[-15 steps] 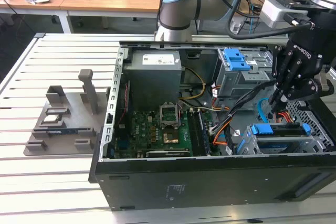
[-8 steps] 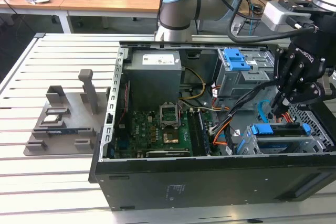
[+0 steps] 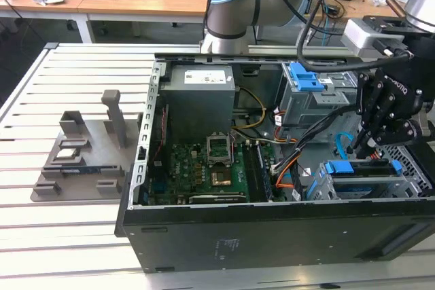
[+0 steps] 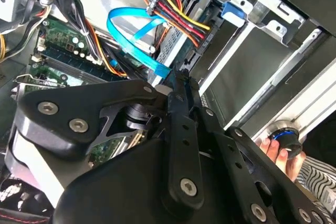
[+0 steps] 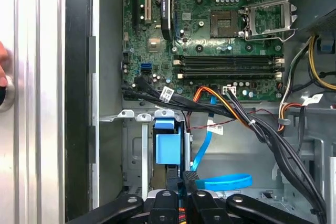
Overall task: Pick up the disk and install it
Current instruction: 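Insert the second disk wire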
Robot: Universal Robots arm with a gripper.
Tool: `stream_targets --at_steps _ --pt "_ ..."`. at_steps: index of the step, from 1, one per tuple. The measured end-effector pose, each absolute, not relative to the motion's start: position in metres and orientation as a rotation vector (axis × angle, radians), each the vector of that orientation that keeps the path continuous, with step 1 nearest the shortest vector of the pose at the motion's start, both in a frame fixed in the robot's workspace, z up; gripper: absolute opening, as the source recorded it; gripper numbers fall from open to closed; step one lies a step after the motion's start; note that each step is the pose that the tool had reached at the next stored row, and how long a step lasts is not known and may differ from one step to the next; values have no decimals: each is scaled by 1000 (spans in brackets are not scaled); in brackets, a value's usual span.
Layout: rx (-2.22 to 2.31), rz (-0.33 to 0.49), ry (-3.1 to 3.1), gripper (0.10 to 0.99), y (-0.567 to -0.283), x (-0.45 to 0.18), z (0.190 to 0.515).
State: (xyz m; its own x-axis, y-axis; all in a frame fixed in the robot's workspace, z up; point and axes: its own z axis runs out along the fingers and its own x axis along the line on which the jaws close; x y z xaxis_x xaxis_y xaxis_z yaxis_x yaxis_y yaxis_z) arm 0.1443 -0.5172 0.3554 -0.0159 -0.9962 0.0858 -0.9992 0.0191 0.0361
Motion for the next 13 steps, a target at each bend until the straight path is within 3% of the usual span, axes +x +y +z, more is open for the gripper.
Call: stream_targets --at_steps 13 --pt "2142 53 -2178 161 -519 158 341"
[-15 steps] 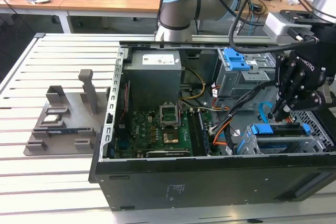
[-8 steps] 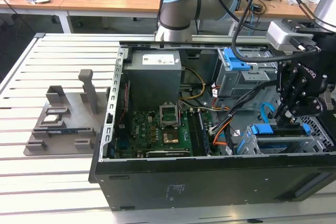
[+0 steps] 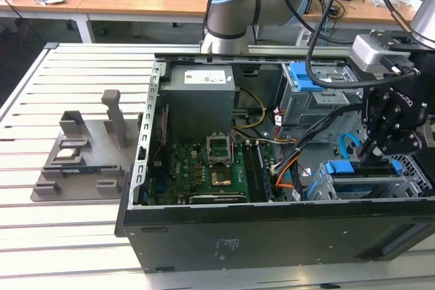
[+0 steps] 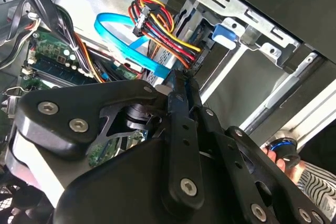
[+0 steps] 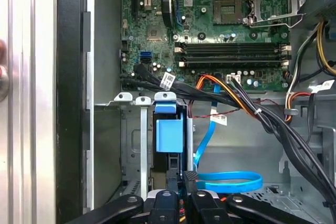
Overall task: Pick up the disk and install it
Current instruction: 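Insert the second disk wire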
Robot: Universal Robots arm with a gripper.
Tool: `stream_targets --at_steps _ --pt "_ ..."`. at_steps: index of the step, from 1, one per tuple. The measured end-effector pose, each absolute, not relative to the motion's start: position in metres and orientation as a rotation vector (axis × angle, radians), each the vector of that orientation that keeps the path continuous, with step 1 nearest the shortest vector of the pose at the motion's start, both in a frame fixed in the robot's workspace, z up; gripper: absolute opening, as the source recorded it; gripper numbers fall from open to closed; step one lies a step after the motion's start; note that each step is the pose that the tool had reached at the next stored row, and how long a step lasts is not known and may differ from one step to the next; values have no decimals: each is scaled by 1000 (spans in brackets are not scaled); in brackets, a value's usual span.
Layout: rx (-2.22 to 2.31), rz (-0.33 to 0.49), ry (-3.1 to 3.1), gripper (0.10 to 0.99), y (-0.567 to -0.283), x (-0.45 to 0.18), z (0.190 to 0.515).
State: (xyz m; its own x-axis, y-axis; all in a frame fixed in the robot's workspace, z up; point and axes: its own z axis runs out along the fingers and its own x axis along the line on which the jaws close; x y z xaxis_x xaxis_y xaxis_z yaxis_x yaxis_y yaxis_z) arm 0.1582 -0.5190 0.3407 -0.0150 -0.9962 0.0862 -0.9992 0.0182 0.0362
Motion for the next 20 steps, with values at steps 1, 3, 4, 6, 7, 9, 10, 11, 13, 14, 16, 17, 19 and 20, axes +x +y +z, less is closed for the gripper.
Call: stream_targets --at_steps 1,3,4,6,7,9,10,11,13,14,16,17,19,20 --pt "2142 53 -2177 161 -519 158 340" --pt "2142 53 -2177 161 -519 158 339" --pt "2142 53 -2177 161 -519 158 338" --pt "2142 53 -2177 161 -519 158 338" --pt "2142 53 -2177 161 -519 158 338" --pt "2143 52 -2178 227 -519 158 337" --pt "2142 52 -2178 227 -519 158 337" --pt "2142 53 -2177 298 -519 158 338" --pt "2142 53 -2177 298 -518 158 344" --pt "2142 54 -2177 298 -516 158 348" --pt "2141 56 -2176 216 -514 158 356" --pt "2140 57 -2175 153 -513 158 362" --pt "2139 58 -2175 106 -512 158 377" --pt "2139 59 -2175 106 -511 158 382"
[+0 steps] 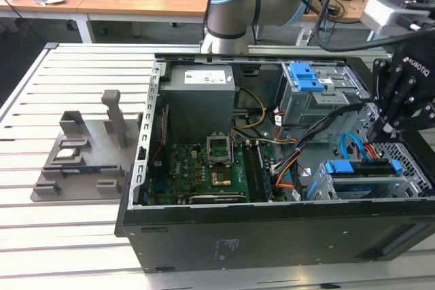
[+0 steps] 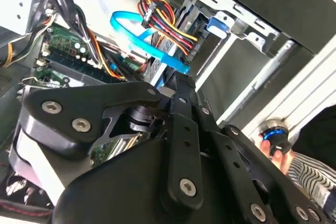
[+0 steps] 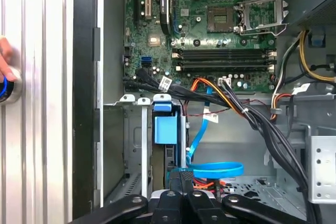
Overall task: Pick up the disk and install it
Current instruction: 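Insert the second disk wire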
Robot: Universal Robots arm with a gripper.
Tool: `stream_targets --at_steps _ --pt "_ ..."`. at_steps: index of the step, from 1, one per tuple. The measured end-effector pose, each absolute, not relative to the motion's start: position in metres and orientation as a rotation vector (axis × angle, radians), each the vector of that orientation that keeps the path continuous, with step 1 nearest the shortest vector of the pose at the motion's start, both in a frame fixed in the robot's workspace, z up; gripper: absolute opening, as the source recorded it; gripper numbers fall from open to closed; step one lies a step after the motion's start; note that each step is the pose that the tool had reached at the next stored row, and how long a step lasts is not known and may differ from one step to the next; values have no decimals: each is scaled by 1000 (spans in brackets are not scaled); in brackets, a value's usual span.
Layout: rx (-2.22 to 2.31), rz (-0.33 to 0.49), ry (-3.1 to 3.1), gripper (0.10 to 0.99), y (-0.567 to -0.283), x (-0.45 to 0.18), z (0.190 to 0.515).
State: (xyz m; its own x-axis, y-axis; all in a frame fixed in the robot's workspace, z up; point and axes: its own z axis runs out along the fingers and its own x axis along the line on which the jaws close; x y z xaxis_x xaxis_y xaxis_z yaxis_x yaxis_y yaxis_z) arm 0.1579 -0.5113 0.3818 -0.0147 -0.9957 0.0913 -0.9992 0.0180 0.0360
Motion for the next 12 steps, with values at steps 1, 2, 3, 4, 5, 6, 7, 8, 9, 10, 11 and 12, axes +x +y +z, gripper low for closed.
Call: stream_targets --at_steps 1,2,3,4,5,6,7,8,9,10,11,12 --pt "2140 59 -2175 106 -511 158 387" --pt "2139 59 -2175 106 -511 158 393" --pt "2139 59 -2175 106 -511 158 397" --pt "2139 59 -2175 106 -511 158 398" --pt "2139 58 -2175 106 -511 158 399" --pt "2140 58 -2175 106 -511 158 399" --pt "2140 58 -2175 106 -511 158 399" --pt "2139 58 -2175 106 -511 158 400" --pt "2139 58 -2175 106 -511 158 400" --pt "2139 59 -2175 106 -511 158 400" --pt "2139 59 -2175 106 -511 158 400" --pt "2139 58 -2175 106 -511 158 400"
